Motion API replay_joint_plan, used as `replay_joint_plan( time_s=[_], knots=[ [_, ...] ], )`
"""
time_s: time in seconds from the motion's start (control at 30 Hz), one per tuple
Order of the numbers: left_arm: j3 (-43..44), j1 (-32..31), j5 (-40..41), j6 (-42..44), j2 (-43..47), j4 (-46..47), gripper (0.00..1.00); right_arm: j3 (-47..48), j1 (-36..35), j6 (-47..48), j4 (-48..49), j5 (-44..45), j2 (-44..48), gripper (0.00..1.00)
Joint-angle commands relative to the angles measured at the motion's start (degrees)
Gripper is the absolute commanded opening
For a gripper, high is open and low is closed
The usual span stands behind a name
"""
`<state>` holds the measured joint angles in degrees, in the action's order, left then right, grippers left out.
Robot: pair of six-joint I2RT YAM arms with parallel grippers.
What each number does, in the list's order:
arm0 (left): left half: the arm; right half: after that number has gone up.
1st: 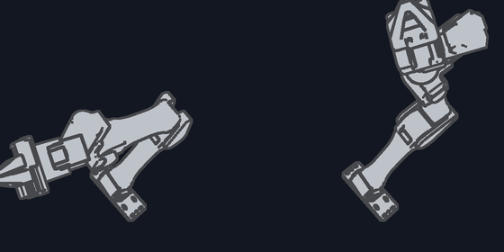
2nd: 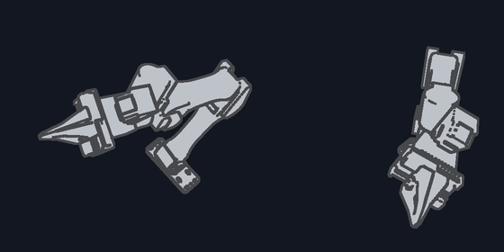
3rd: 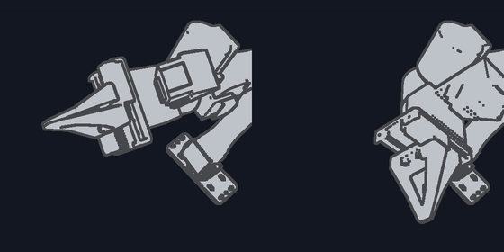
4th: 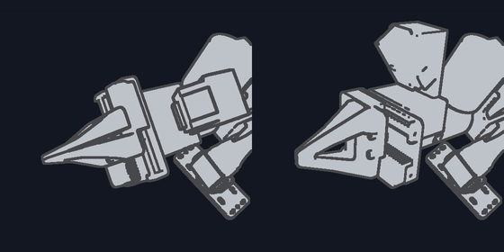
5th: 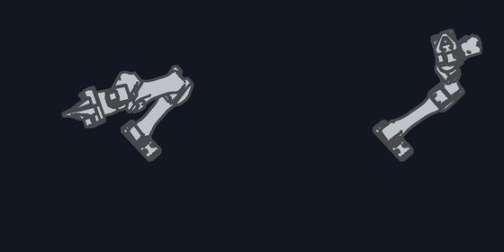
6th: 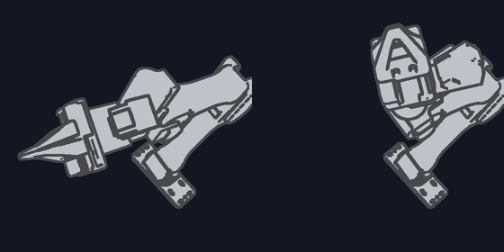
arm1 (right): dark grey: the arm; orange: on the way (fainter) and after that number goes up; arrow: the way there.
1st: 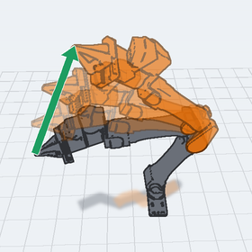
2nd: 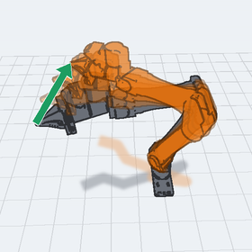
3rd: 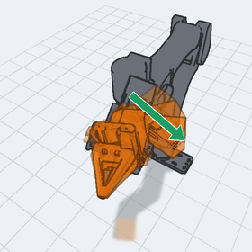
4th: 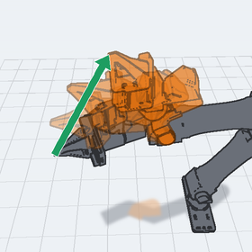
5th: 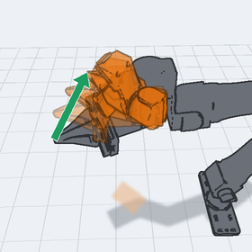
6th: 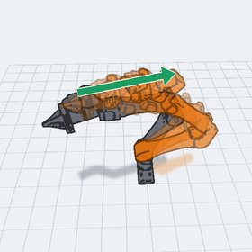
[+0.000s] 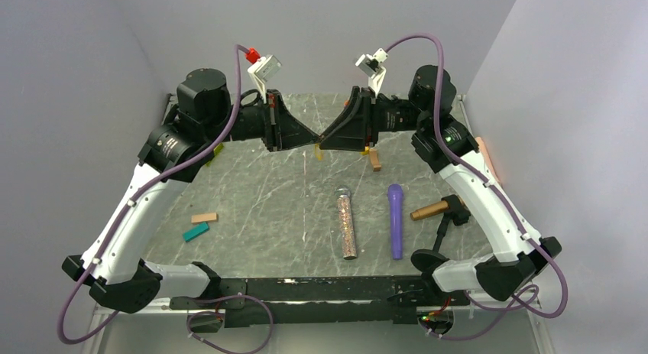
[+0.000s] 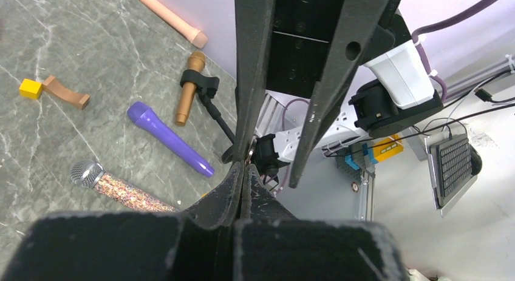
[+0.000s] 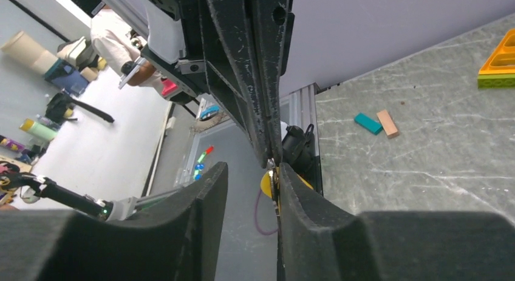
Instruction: Remove the keys from the keyring
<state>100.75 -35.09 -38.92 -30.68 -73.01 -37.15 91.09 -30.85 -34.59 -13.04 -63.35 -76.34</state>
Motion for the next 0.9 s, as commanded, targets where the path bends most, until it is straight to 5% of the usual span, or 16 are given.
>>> replay_joint_plan(
  time_s=[0.0, 0.87],
  knots=[
    [2.45, -0.28, 1.78, 0.19, 0.9, 2.1, 0.0, -0.9, -0.13, -3.02, 7.51, -1.55, 2.64, 0.42],
    [2.67, -0.24, 3.51, -1.23, 1.73, 3.68, 0.0, -2.5, 0.4, -5.93, 11.8, -1.88, 2.3, 0.16]
  ],
)
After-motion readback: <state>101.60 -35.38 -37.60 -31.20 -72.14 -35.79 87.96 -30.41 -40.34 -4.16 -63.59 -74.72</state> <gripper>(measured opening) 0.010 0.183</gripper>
